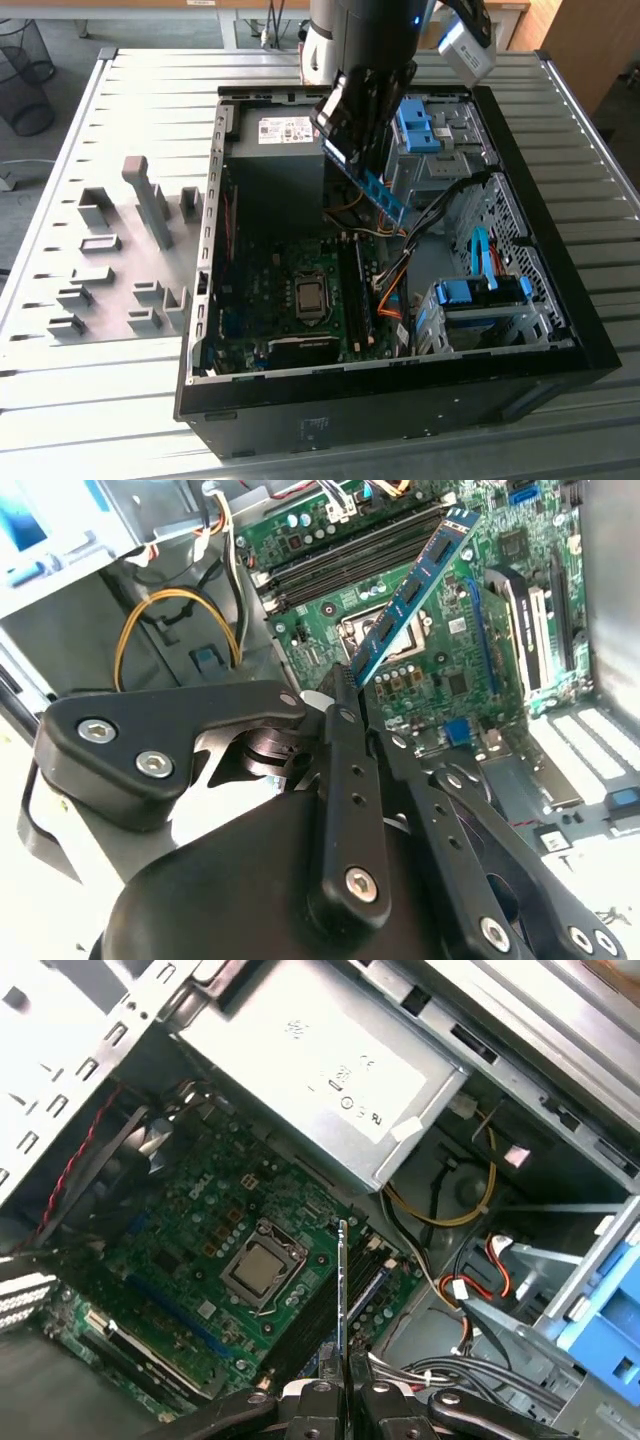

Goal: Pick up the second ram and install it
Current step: 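Insert the second ram into the second slot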

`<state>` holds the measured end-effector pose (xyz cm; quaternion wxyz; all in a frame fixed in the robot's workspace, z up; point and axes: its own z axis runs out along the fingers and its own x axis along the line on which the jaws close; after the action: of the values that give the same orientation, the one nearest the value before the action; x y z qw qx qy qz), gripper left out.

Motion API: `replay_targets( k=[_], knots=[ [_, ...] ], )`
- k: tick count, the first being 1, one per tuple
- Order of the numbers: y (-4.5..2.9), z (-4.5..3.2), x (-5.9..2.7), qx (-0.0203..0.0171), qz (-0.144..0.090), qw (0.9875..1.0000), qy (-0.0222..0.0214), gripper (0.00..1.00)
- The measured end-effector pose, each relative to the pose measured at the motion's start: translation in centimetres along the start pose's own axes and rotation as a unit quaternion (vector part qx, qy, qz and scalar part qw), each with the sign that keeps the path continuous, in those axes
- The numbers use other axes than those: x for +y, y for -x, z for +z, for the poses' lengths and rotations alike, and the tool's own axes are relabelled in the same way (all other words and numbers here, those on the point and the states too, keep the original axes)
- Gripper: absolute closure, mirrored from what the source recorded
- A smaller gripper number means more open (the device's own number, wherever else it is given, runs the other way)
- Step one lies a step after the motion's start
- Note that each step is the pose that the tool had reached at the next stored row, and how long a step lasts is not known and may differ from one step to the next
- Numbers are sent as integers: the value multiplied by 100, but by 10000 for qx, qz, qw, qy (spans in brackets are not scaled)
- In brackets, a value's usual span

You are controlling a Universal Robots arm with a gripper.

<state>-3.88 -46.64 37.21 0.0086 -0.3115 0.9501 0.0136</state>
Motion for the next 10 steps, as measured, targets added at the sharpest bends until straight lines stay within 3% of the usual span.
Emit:
replay_targets(
  k=[10],
  knots=[
    [0,5,0,-2,47,10000,-1,86]
  ],
)
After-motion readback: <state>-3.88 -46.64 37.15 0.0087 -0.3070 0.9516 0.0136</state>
